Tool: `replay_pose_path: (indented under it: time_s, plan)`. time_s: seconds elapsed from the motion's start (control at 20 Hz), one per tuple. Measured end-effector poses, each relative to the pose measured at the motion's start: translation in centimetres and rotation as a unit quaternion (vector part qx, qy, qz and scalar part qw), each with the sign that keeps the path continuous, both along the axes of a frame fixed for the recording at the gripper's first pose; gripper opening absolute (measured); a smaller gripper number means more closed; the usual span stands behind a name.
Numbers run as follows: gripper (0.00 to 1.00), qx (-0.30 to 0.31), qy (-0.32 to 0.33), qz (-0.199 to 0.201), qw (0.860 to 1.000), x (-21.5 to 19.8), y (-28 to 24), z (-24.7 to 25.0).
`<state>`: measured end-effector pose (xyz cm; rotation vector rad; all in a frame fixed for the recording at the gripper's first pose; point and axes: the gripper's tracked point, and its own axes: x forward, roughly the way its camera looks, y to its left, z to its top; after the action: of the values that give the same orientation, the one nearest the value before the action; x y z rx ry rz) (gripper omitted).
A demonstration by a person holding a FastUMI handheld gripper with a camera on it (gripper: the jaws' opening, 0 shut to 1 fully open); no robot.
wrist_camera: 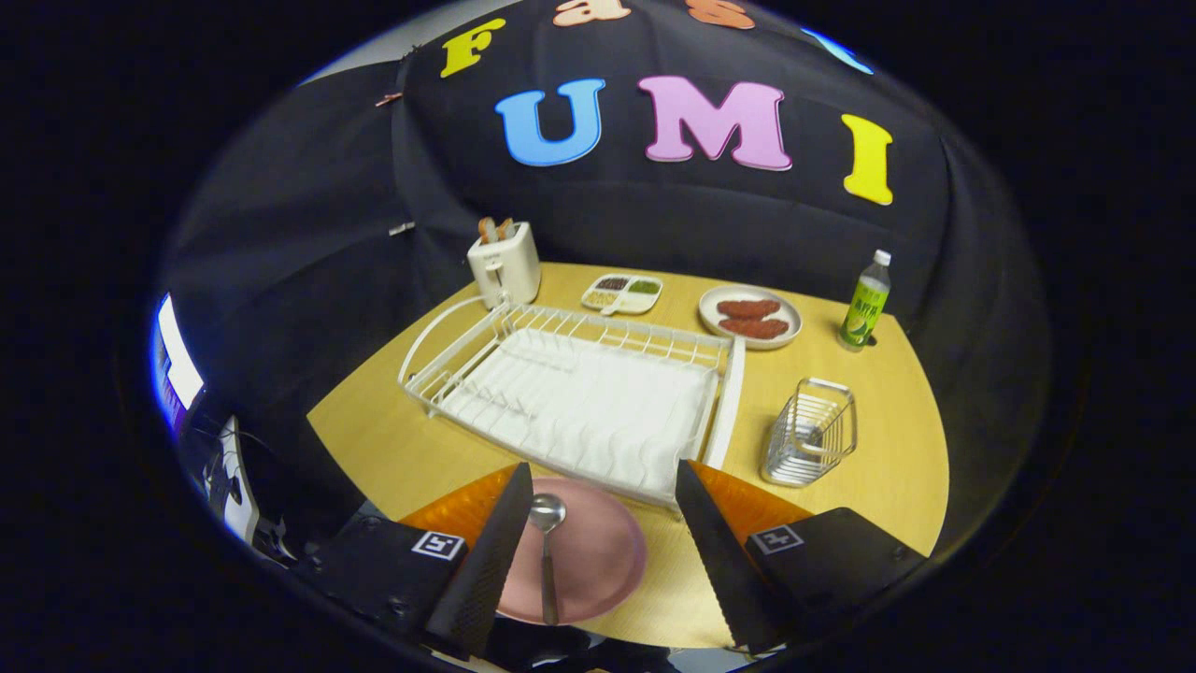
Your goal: Take the plate from the dish rack, then take the spoon from the basket and place it into the plate.
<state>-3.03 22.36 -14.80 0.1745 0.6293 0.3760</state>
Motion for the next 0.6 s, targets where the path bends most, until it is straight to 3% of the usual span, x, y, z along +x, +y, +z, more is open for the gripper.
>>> replay_pose_path:
  time_s: [0.3, 0.6]
  plan:
    - [0.96, -0.007, -0.109, -0.072, 0.991, 4.8, -4.9, 10.0]
    - [0.96, -0.024, -0.196, -0.130, 0.972, 5.5, -10.0, 18.0]
